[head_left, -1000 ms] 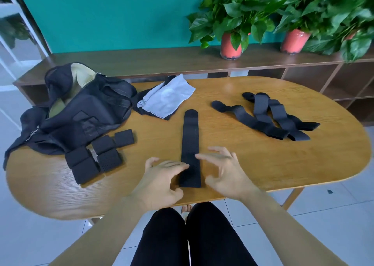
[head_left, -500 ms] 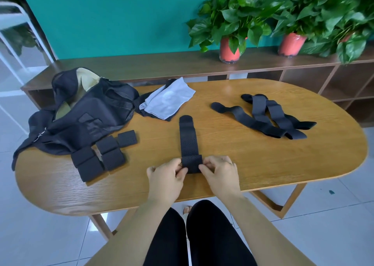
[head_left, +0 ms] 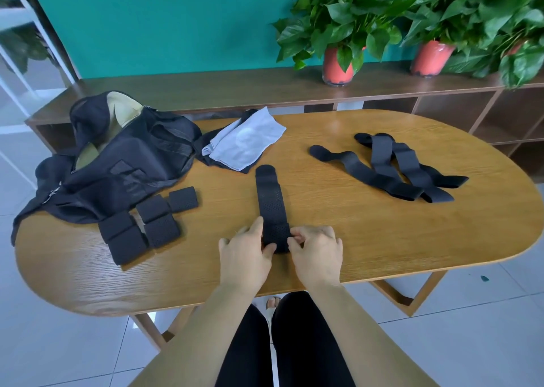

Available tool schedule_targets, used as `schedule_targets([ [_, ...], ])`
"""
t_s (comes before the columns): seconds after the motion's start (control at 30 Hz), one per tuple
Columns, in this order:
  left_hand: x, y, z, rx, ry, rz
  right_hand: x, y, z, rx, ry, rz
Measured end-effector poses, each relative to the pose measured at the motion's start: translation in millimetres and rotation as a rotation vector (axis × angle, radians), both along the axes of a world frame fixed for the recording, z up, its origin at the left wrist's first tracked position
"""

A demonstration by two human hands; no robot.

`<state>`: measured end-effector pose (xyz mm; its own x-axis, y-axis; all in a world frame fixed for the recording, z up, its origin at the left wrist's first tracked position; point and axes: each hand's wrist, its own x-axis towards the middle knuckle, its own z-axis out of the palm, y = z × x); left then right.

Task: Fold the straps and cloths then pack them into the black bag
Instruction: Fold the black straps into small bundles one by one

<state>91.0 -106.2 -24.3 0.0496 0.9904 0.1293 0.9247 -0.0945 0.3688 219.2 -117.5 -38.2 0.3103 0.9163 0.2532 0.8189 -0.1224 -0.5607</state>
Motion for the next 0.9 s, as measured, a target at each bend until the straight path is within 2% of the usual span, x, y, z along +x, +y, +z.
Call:
schedule_targets([
  [0.23, -0.9, -1.2, -2.9, -0.014, 0.035, -0.072, -3.0, 1.6, -2.2, -0.021, -0.023, 0.004],
  [0.5, -12.4, 10.4, 8.4, -0.021, 0.337, -0.353, 0.5, 1.6, 1.1, -0.064, -0.054, 0.066],
  [0.57, -19.6, 11.9, 12.4, -0.062, 0.378, -0.420, 4.1, -2.7, -0.3, -0.001, -0.073, 0.136],
  [0.67, -27.5, 6.3, 17.1, -0.060, 0.420, -0.491, 12.7, -18.5, -1.5, 0.050, -0.127, 0.385],
  [0.77, -34.1, -4.3, 14.8, -0.039, 0.399, -0.525, 21.0, -35.4, -3.2, 0.021, -0.178, 0.524],
  [0.9, -37.5, -15.2, 13.0, -0.121, 0.287, -0.496, 25.5, -40.8, -6.4, 0.039, -0.133, 0.516],
])
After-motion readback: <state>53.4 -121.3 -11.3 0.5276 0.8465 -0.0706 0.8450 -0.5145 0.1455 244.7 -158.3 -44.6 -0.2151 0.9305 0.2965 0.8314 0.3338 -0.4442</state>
